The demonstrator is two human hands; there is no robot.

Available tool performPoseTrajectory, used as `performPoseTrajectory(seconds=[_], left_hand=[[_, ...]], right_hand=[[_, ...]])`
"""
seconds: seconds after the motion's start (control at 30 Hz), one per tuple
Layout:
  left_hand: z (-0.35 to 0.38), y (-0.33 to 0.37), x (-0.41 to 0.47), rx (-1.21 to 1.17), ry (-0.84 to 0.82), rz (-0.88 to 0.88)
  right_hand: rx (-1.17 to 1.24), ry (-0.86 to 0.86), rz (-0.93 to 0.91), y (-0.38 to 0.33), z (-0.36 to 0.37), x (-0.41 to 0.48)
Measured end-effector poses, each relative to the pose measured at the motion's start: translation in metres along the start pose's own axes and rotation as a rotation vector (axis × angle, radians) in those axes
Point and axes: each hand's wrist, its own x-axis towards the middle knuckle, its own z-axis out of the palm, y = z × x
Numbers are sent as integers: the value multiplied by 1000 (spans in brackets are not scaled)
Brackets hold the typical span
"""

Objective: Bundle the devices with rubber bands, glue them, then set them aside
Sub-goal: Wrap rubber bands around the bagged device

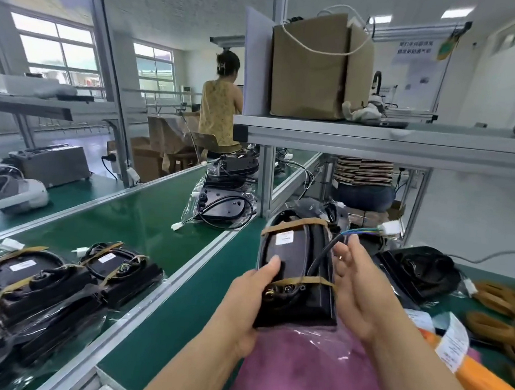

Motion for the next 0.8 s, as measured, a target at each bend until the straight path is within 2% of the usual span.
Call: performPoseTrajectory(seconds=[0.13, 0.23, 0.37, 0.47, 0.67, 0.8], left_hand=[[-3, 1, 1, 69, 149, 89], [-4, -5, -1, 129, 193, 104], [-8, -17, -2, 203, 130, 30], [-8, -29, 1, 295, 25, -8], [6, -53, 18, 554, 44, -36], [15, -69, 28, 752, 15, 34]], right_hand=[[-78, -108, -15, 7, -4, -16], [-166, -154, -36, 9, -2, -25], [-240, -16, 15, 15, -12, -36], [-510, 80, 49, 20, -29, -43], [-1227, 189, 89, 15, -66, -50], [-1451, 198, 100, 10, -79, -59]])
